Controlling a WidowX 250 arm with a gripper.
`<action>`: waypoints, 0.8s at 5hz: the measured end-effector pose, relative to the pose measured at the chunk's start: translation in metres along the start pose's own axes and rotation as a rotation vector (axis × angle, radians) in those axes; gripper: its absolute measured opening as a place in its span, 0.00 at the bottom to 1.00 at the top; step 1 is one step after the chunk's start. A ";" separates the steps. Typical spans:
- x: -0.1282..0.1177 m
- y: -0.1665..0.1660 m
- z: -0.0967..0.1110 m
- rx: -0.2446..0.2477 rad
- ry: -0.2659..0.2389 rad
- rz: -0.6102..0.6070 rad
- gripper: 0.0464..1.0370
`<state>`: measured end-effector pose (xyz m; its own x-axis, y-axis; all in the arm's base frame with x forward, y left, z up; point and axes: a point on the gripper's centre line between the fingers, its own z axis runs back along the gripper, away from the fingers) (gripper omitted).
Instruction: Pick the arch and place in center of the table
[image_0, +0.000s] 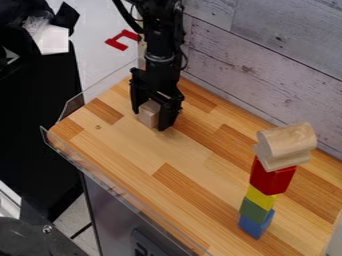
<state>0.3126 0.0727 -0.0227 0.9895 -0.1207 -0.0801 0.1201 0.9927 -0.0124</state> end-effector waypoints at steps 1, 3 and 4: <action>0.002 -0.001 -0.005 -0.014 -0.014 0.030 0.63; -0.013 -0.009 0.013 -0.006 -0.076 0.090 0.56; -0.019 -0.022 0.039 -0.009 -0.148 0.186 0.56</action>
<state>0.2939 0.0530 0.0179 0.9957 0.0665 0.0647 -0.0653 0.9977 -0.0198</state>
